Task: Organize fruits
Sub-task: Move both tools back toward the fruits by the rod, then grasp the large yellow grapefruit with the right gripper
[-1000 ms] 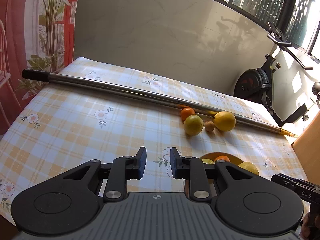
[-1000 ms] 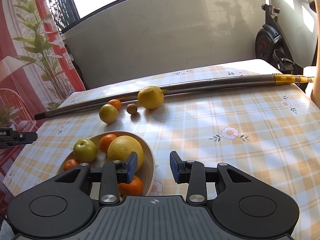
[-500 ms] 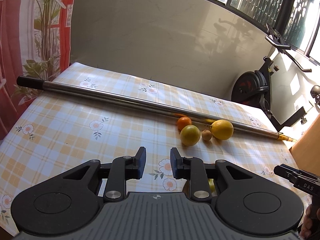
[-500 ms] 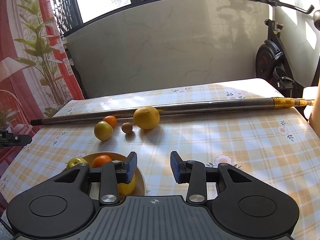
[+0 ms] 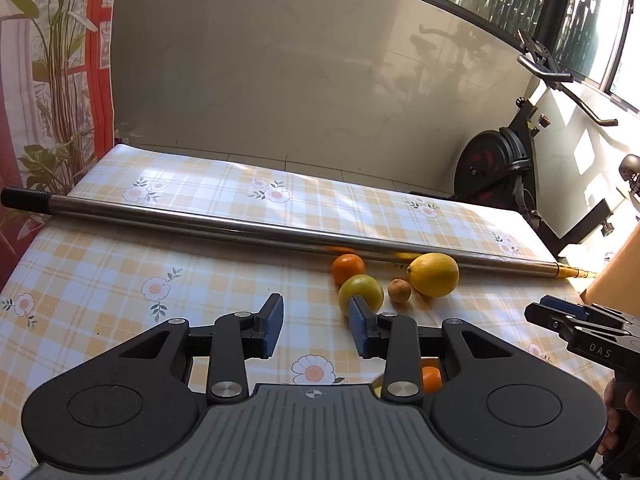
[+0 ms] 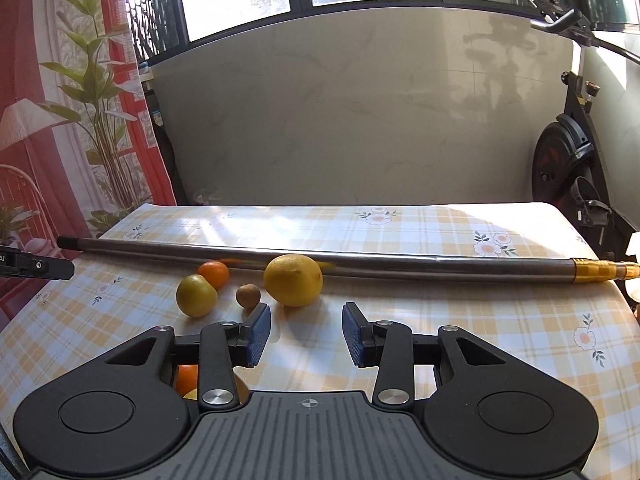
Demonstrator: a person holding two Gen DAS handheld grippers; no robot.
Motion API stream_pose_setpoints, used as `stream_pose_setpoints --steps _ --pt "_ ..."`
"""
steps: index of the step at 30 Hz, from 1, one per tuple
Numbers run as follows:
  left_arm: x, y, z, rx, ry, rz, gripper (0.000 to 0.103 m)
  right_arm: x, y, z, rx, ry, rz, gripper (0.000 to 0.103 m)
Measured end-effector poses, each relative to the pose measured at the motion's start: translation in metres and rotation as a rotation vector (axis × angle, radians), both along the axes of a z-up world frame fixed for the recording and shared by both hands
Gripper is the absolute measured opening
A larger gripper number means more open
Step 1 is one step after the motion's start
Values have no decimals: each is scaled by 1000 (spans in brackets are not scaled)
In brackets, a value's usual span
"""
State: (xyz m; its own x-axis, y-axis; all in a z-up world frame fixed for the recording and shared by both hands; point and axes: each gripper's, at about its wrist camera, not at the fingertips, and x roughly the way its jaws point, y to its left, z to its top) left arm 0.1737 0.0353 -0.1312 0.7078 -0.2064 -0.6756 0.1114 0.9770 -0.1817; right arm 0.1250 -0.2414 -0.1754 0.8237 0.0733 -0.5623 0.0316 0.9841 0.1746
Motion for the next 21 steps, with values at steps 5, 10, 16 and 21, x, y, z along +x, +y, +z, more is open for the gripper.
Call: stream_pose_setpoints --steps 5,10,16,21 --pt "13 -4 -5 -12 5 15 38 31 -4 -11 -7 4 34 38" --pt "25 -5 -10 -22 7 38 38 63 -3 -26 -1 19 73 44" --pt "39 -9 -20 -17 27 36 38 97 3 -44 -7 63 100 45" --pt "45 -13 -25 -16 31 40 38 111 8 -48 -5 37 108 56"
